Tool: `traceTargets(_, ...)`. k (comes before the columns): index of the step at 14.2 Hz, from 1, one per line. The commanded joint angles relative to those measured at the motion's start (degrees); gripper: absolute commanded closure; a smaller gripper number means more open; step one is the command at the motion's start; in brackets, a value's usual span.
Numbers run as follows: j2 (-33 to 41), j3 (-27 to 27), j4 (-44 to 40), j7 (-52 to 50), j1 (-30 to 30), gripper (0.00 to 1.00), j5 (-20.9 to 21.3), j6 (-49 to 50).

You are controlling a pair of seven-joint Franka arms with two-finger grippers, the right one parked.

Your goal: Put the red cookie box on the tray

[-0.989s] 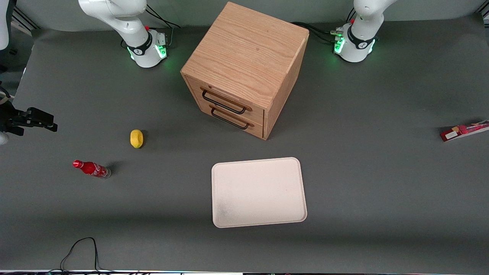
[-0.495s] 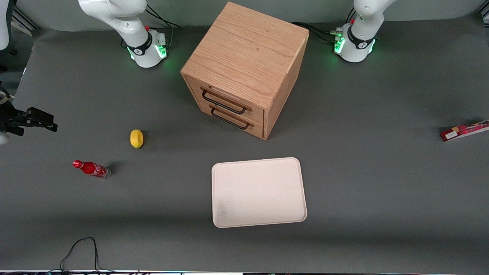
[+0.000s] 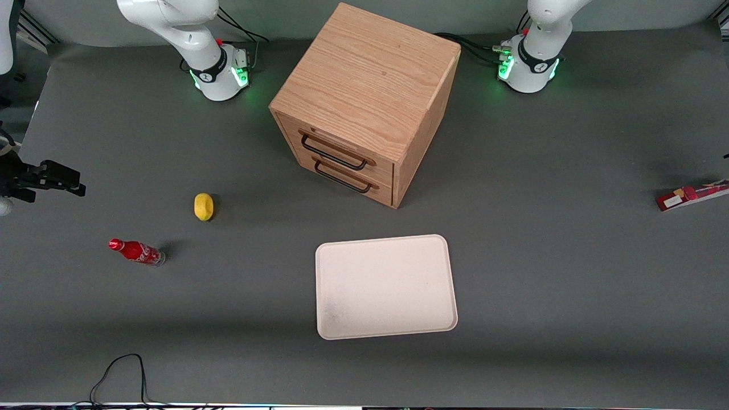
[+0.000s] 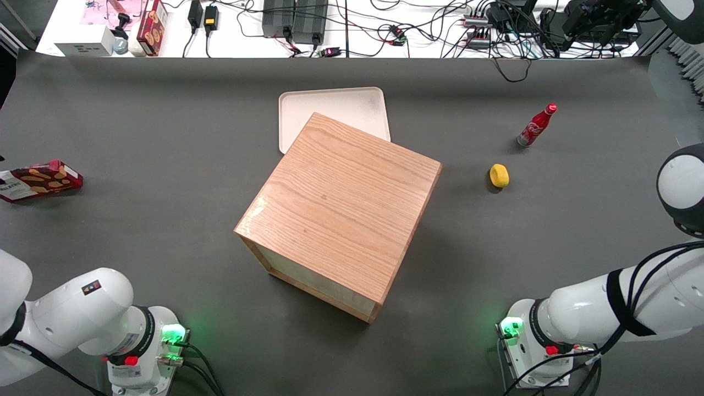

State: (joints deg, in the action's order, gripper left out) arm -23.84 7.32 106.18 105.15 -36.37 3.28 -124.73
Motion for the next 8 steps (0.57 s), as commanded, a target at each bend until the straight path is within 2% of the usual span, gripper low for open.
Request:
traceTargets(1, -1.73, -0.2, 0.52, 2.17, -0.28, 0.01, -1.43, -2.88)
traceTargets(8, -2.88, -0.29, 3.33, 2.17, -0.28, 0.01, -1.52, -7.72)
